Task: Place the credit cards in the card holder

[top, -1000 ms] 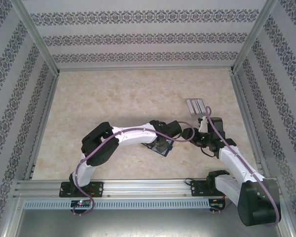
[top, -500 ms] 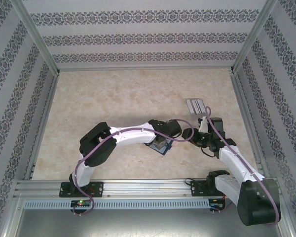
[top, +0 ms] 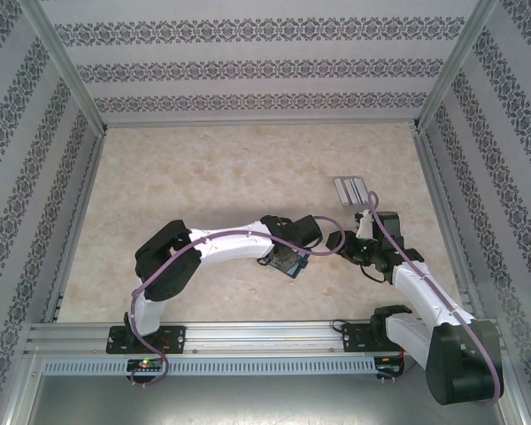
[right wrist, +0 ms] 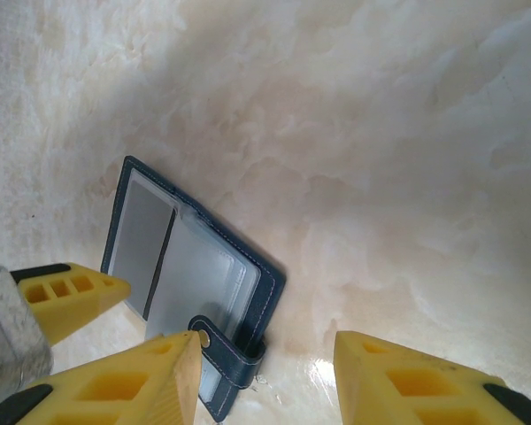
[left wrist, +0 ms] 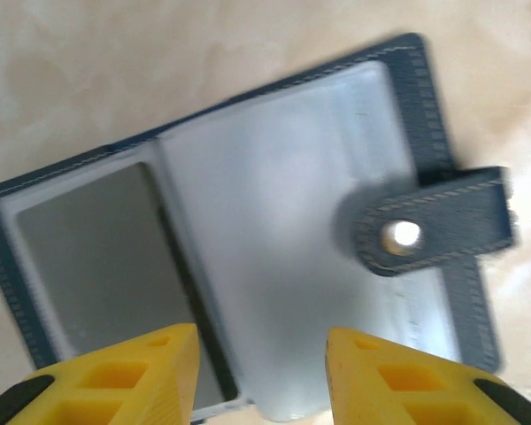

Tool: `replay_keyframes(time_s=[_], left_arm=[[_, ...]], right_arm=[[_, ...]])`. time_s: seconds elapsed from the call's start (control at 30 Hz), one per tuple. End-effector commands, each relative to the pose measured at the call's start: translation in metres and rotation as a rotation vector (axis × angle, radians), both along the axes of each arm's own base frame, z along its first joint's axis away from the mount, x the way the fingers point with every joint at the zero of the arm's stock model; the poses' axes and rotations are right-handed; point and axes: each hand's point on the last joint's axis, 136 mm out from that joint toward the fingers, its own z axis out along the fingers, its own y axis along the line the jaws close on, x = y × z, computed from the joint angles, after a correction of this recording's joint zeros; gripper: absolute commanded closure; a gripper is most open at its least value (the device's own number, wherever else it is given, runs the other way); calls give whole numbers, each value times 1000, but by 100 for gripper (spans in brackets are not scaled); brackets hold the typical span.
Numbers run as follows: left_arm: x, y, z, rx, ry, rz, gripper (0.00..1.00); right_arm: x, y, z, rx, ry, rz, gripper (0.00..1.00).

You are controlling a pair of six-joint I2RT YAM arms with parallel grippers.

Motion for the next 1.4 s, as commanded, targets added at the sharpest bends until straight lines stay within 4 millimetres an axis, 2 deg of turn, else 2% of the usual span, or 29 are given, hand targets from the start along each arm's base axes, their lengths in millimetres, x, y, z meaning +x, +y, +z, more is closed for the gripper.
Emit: replay_keyframes(time_s=[0.0, 0.13, 0.23, 0.33, 0.43, 0.53, 0.77, 0.9, 1.03, 1.37], left_arm=[[-18, -19, 7, -99, 65, -91, 54], [-20, -21, 2, -102, 72, -111, 45], [-18, -19, -3, -71, 69, -113, 45], [-14, -16, -11, -33, 56, -107, 49], [-9, -12, -10, -1, 34, -95, 60], [-7, -10, -9, 11, 23, -99, 61], [-21, -21, -16, -30, 97, -133, 45], [-19, -19, -23, 11, 94, -131, 44], [-14, -13, -30, 62, 80, -119, 54], [-12, -13, -25, 69, 82, -112, 82]], right_arm=[[-5, 0, -3, 3, 7, 14, 56], [-6, -2, -5, -9, 7, 12, 56], [-5, -1, -6, 2, 12, 11, 56], [-4, -1, -5, -6, 12, 19, 56], [-3, -1, -6, -3, 17, 19, 56], [-3, -1, -6, -5, 16, 21, 56], [-2, 0, -8, -1, 23, 24, 55], [-2, -1, -9, -2, 26, 21, 55], [-3, -1, -8, -10, 20, 26, 55], [-5, -1, -9, -2, 23, 29, 55]])
